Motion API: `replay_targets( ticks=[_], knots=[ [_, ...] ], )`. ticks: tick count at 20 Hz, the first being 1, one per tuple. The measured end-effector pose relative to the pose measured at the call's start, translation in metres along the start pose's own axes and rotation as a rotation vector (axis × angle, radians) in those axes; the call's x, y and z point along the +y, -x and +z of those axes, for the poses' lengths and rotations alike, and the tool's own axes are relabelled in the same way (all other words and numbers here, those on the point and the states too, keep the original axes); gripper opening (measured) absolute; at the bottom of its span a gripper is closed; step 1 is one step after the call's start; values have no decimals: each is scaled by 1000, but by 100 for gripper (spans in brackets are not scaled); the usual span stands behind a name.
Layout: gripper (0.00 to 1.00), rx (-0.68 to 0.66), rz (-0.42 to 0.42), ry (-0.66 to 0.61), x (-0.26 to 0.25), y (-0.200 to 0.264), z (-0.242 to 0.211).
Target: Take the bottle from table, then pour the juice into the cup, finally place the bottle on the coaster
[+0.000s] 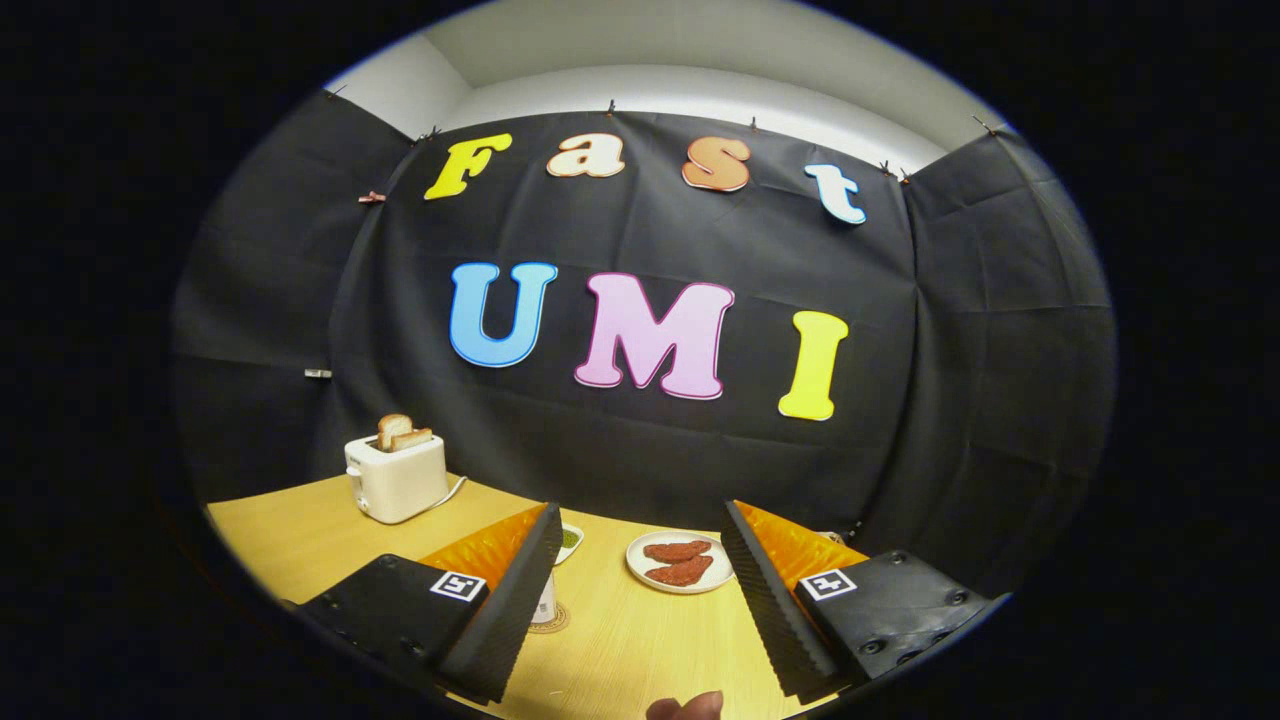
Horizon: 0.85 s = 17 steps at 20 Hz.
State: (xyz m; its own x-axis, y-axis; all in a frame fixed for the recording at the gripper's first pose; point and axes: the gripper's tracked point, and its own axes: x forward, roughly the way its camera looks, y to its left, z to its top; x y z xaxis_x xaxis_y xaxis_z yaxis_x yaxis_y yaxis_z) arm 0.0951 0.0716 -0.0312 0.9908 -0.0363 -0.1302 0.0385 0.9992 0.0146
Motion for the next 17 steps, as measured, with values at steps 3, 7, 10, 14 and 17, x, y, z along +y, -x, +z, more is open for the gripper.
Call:
replay_targets(
  ticks=[3,7,10,14,17],
  knots=[
    [98,-33,-31,23,-10,18,27],
    [97,-21,-5,-35,7,46,39],
    [97,-27,-1,-18,10,59,41],
    [97,-10,22,-40,17,69,32],
    [98,15,18,-20,12,68,21]
  ],
)
